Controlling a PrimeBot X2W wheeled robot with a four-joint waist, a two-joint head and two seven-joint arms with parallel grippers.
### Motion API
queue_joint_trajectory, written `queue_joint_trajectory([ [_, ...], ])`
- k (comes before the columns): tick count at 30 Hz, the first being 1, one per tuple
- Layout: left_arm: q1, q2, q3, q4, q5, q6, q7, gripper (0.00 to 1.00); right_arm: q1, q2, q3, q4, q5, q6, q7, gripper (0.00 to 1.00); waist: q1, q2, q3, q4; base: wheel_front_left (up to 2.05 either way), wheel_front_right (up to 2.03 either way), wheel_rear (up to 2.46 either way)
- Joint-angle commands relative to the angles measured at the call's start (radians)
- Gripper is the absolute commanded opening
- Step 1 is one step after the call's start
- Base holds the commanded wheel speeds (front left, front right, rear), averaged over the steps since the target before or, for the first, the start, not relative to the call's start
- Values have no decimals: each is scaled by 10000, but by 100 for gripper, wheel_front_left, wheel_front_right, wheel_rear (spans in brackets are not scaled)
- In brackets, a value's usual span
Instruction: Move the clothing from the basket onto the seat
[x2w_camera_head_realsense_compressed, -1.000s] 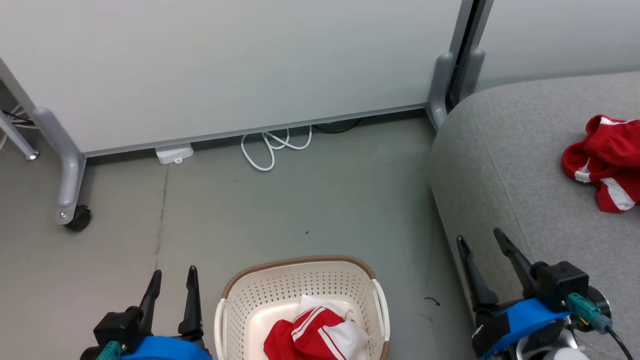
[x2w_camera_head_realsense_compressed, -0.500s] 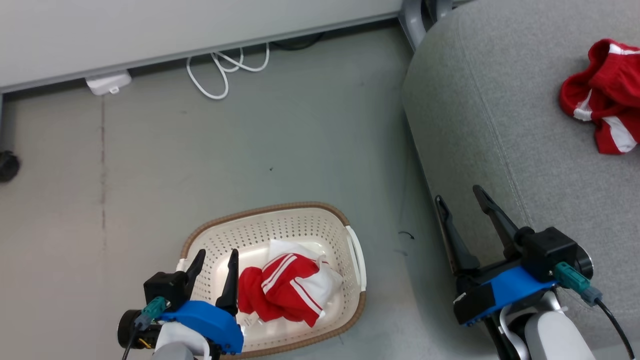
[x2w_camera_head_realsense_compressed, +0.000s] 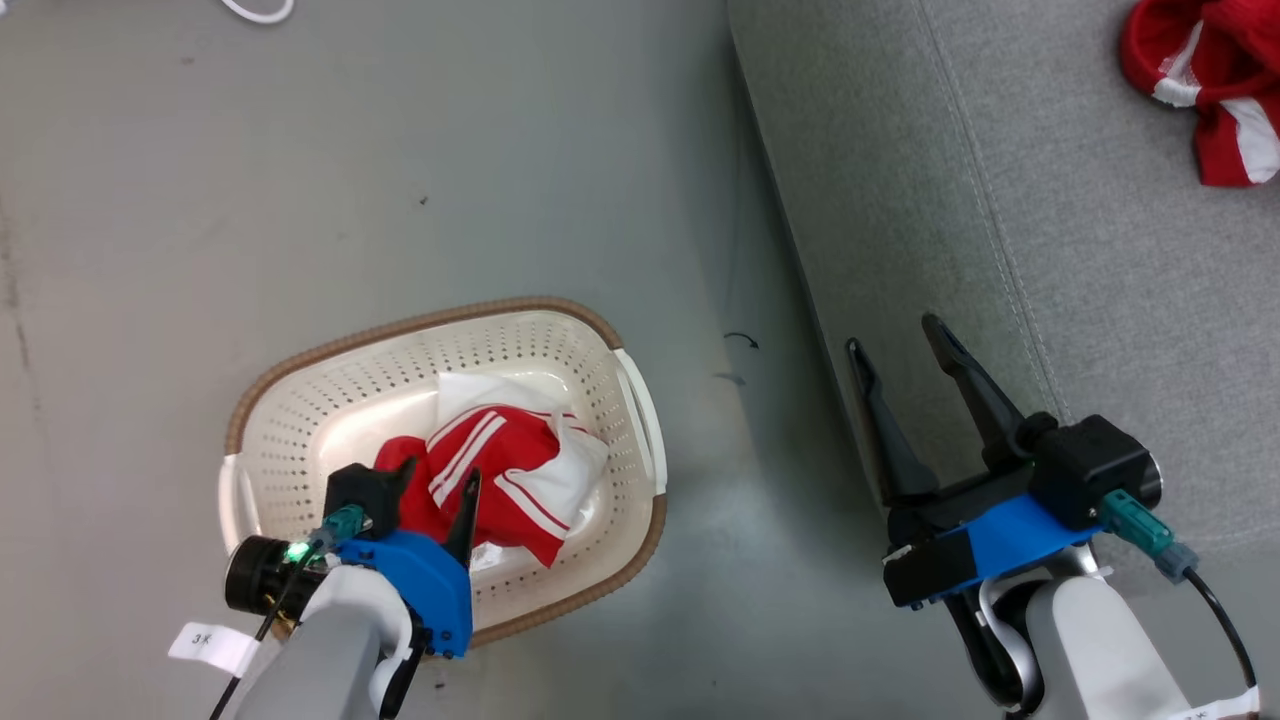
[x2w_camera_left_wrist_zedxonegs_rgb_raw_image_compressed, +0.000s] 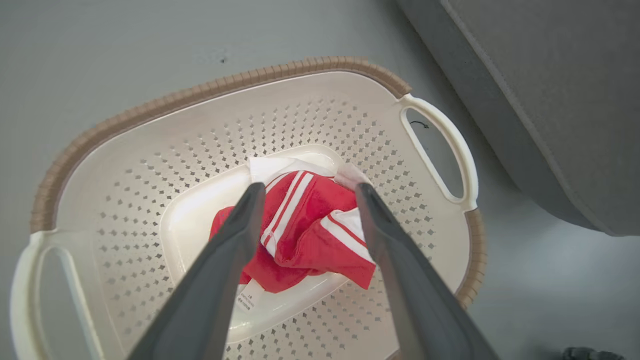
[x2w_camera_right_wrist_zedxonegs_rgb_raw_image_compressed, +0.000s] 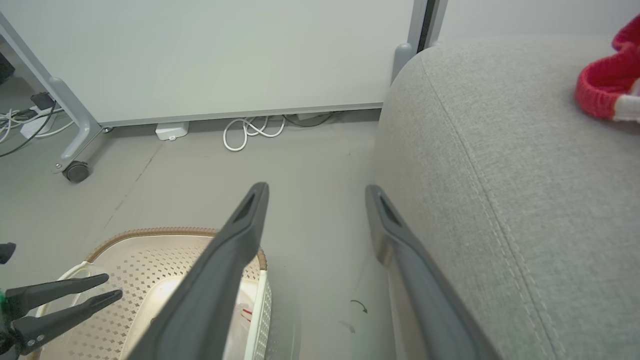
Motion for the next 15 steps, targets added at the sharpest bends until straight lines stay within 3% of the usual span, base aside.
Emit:
queue_joint_trajectory([
  [1,-328,130,-440,170,82,-13,125,100,-272,11,63,64,69,5,-137,100,-3,0,671,-417,0,0,0],
  [15,-1709,856,-2176,1213,-560,-11,580,100,-789,13,421,313,413,5,-691,100,-3,0,2269,-988,0,0,0],
])
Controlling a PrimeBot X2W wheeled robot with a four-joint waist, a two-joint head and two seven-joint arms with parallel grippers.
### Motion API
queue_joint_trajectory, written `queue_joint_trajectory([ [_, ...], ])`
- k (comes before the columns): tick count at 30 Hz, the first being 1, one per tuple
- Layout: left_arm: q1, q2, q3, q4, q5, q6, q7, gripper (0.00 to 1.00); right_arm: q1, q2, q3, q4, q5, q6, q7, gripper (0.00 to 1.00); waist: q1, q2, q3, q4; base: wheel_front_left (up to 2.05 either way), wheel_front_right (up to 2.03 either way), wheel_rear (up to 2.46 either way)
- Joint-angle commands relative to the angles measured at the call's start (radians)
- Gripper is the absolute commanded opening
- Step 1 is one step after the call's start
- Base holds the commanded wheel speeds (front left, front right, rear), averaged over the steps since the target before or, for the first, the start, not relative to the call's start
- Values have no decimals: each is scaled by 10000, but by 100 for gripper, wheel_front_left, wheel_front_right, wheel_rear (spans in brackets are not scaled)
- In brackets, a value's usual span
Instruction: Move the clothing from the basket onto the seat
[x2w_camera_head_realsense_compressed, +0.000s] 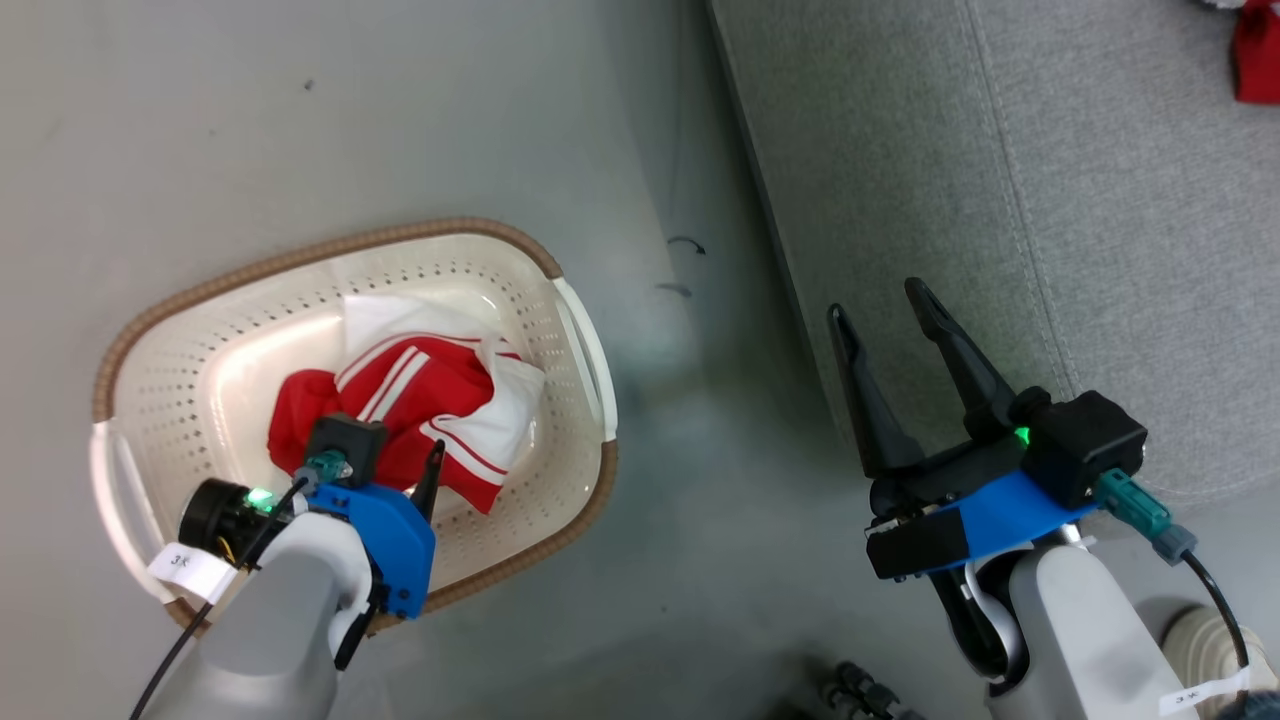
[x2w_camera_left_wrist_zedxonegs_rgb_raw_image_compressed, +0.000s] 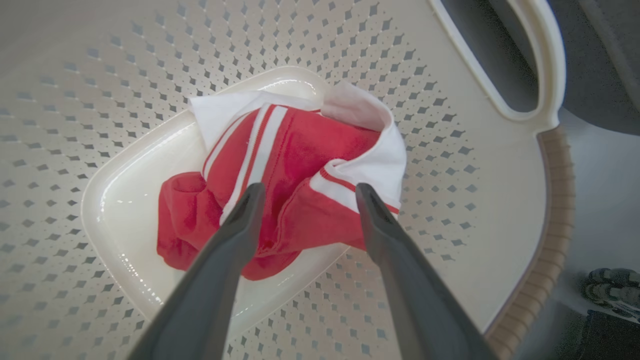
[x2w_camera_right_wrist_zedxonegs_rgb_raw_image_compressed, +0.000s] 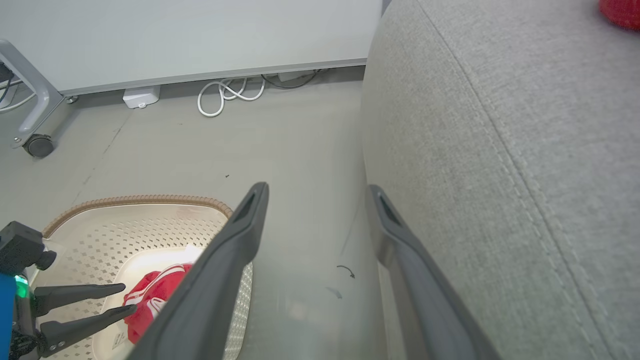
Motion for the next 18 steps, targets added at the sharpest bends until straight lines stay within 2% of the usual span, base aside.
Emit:
queue_joint_trajectory([
  [1,-256,99,-115,57,-58,-9,29,100,-189,13,39,2,112,5,-80,100,-1,0,310,-159,0,0,0],
  [7,-917,402,-811,499,123,-9,221,100,-399,12,156,128,269,5,-299,100,-1,0,932,-278,0,0,0],
  [18,-1681,380,-1246,1333,332,37,461,100,-599,12,308,205,310,5,-439,100,-1,0,1402,-385,0,0,0],
])
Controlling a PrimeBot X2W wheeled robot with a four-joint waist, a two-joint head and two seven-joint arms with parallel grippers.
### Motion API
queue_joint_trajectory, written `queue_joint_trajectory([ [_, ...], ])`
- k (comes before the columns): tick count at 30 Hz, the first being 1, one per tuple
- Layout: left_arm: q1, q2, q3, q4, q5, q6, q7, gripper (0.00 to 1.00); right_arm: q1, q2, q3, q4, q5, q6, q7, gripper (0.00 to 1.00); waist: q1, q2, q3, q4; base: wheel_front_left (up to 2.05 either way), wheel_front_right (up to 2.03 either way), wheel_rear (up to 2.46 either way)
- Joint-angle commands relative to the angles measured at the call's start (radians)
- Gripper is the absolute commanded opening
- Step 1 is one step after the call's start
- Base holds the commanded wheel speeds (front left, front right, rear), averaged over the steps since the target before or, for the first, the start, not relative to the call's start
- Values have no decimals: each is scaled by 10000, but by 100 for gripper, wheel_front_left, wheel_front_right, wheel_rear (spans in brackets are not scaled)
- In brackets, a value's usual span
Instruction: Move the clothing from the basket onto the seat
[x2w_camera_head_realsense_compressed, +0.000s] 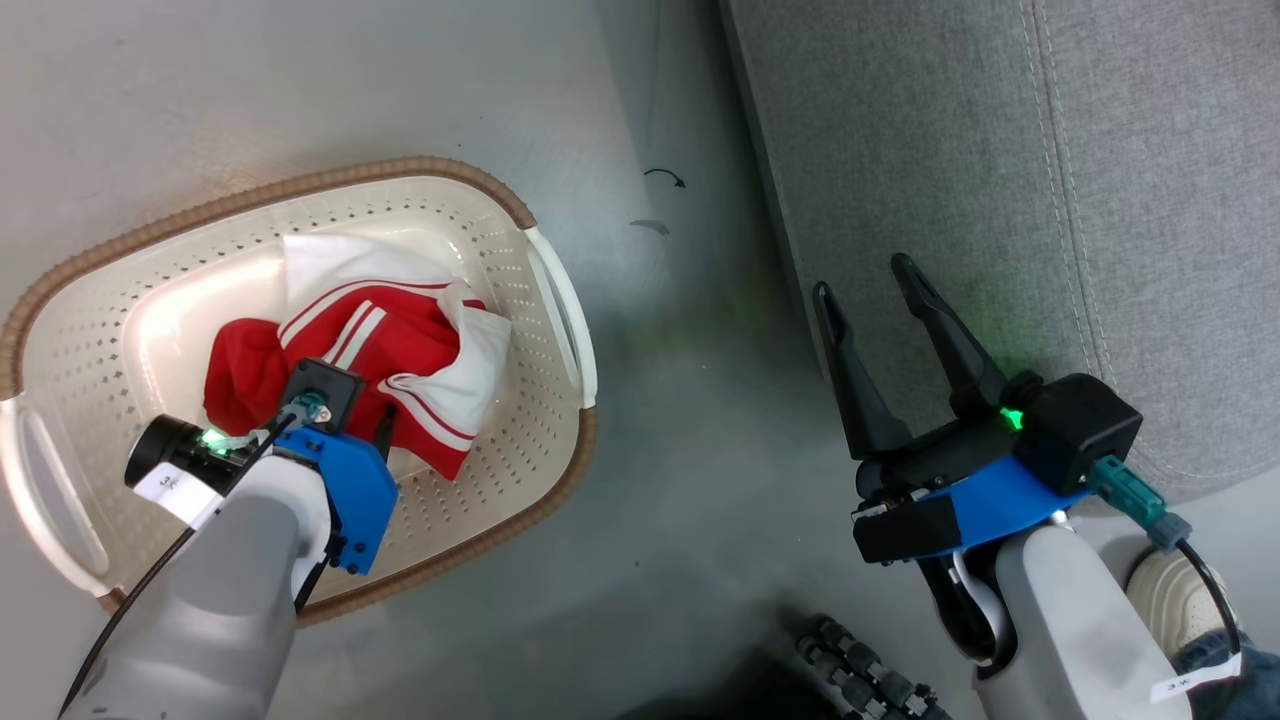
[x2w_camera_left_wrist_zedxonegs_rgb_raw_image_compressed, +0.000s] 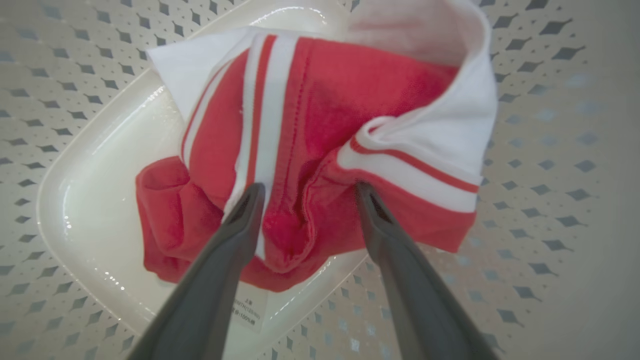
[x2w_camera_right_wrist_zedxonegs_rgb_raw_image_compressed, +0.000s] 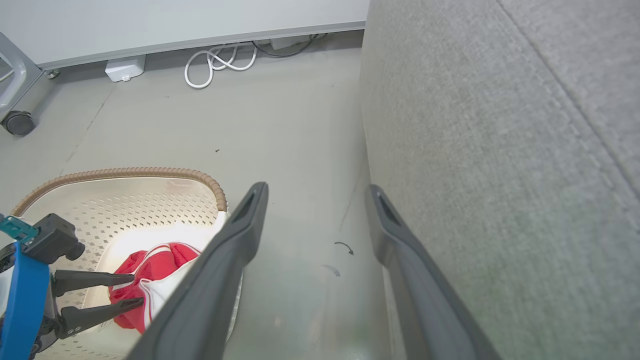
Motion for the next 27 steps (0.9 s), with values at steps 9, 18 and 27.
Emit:
queue_joint_trajectory([
  [9,-455,-154,-17,469,-203,93,631,100,-194,10,81,72,130,5,-128,100,-1,0,284,-114,0,0,0],
  [18,-134,35,-1079,-157,-786,-16,1469,100,-371,8,240,164,232,5,-184,100,-1,0,386,-77,0,0,0],
  [27,-115,667,-2422,-1361,-2247,-18,1622,0,-459,8,241,225,208,5,-212,100,-1,0,373,-17,0,0,0],
])
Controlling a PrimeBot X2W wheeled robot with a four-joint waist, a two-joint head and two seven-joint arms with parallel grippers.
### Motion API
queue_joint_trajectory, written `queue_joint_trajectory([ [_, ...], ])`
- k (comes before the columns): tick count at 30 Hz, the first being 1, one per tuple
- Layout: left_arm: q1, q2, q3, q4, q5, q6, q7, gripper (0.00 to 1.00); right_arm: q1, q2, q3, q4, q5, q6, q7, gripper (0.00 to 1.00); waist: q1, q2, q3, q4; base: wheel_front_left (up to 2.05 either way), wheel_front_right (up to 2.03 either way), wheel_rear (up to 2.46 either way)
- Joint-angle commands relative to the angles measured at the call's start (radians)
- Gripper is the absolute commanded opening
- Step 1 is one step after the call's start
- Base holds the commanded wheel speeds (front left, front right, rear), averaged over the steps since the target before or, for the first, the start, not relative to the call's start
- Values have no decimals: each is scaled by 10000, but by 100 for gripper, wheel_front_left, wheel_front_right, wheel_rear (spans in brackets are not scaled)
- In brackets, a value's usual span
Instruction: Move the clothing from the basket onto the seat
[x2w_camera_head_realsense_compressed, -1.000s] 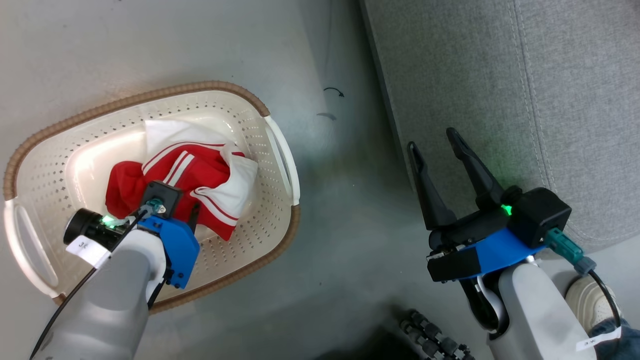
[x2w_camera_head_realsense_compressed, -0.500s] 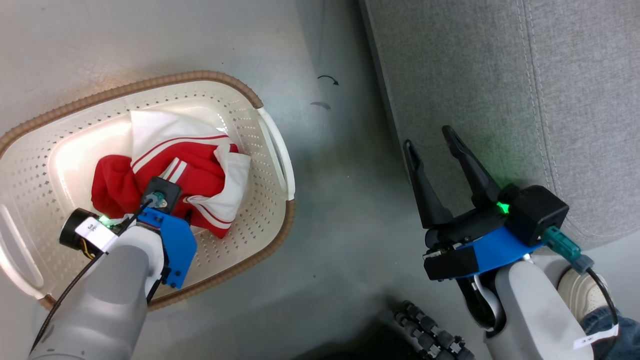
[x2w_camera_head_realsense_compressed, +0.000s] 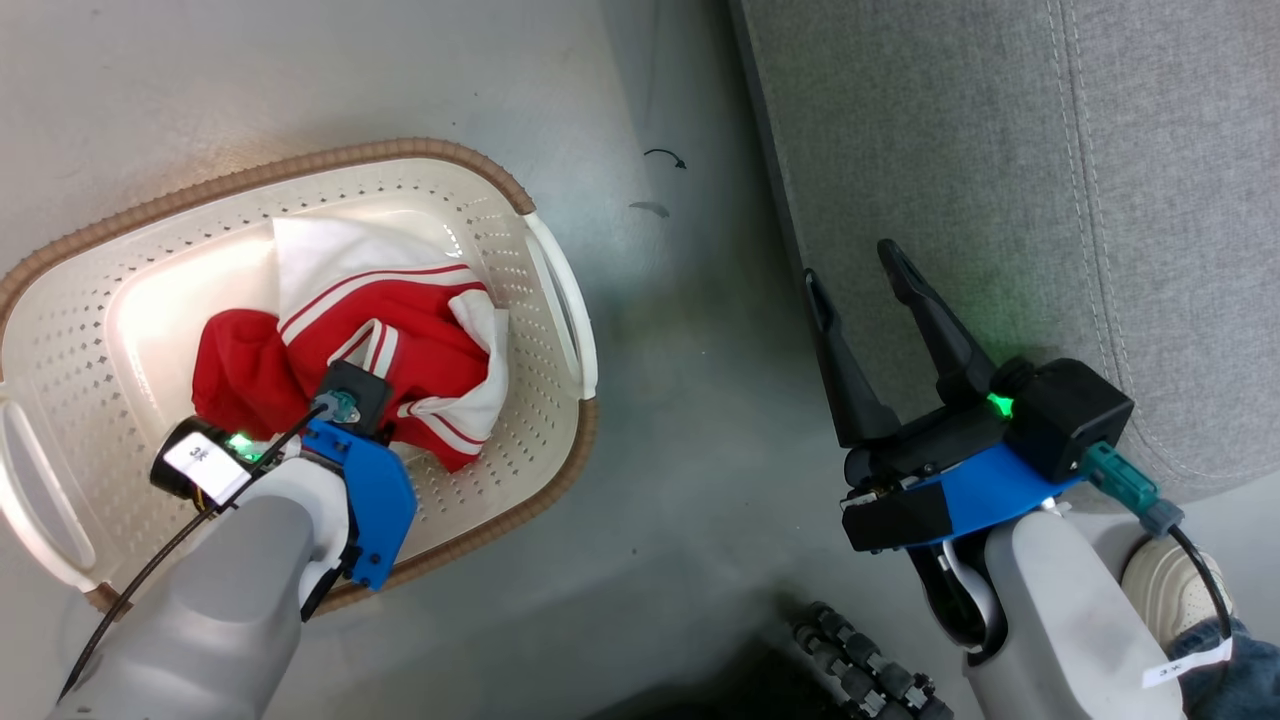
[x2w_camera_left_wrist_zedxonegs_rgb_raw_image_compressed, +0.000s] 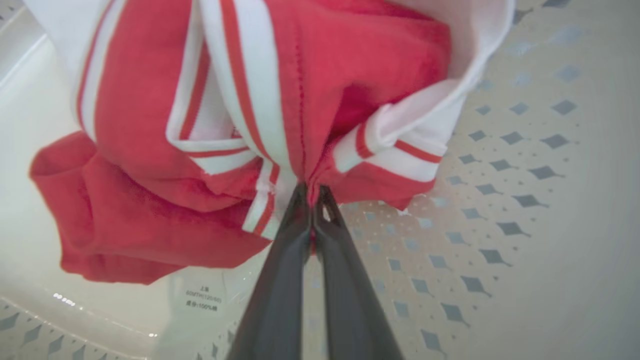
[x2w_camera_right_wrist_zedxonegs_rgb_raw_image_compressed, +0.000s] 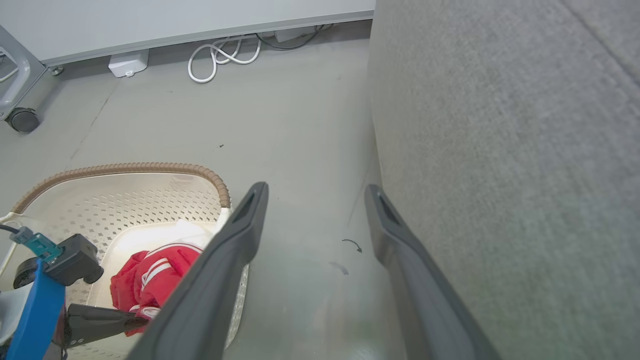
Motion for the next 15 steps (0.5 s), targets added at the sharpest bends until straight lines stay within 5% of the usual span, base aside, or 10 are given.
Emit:
queue_joint_trajectory([
  [1,-114,129,-198,-82,-193,-6,53,0,-139,8,-17,7,-33,5,-57,100,0,0,0,9,0,0,0],
  [15,-415,239,-1356,132,-1671,-8,-760,0,-202,9,-51,164,-155,5,-73,100,0,0,-406,257,0,0,0],
])
